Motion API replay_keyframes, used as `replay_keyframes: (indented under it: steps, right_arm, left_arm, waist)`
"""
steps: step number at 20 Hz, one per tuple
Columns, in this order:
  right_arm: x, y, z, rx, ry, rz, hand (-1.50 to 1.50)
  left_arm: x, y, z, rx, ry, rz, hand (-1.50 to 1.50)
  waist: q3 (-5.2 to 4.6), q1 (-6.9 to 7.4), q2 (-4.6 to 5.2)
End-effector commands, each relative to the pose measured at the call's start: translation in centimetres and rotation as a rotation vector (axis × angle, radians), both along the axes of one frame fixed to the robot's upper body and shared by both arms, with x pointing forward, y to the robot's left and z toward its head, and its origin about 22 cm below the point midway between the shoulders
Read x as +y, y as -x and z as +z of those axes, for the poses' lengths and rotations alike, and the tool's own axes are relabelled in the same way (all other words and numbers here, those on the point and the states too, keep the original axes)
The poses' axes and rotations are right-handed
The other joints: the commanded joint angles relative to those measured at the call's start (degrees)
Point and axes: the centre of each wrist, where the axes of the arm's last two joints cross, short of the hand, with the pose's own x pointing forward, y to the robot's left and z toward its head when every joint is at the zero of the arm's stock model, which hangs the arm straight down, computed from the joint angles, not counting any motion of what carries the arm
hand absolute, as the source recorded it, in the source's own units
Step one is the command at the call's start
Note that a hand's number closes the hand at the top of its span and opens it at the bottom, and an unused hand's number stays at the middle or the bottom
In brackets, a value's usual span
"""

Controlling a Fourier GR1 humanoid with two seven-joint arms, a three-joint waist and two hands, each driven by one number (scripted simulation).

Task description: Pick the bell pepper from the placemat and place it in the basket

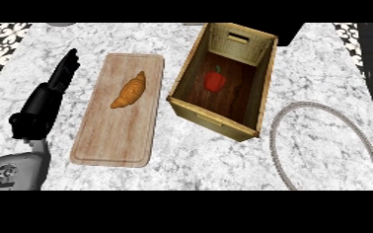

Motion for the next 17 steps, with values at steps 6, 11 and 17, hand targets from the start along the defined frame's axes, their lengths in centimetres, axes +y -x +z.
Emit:
replay_keyframes:
  steps: [6,11,17]
  right_arm:
    - [-3.3,0.7,1.9,-0.178,-0.457,-0.253,-1.5]
    - [-8.7,0.3,1.6,-0.31,-0.585,-0.437,-1.5]
    - [-17.4,2.8,2.1,-0.4,-0.659,-0.574,-1.5]
  left_arm:
    - [0.3,0.5,-0.6,0.012,0.001,0.011,0.0]
    - [0.2,0.3,-0.8,0.001,0.001,-0.004,0.0]
    - [1.8,0.9,0.3,0.013,0.004,-0.006,0.0]
  waist:
    - [0.0,-0.14,-0.04]
    - [0.02,-0.12,0.14]
    - [0.06,-0.29,-0.07]
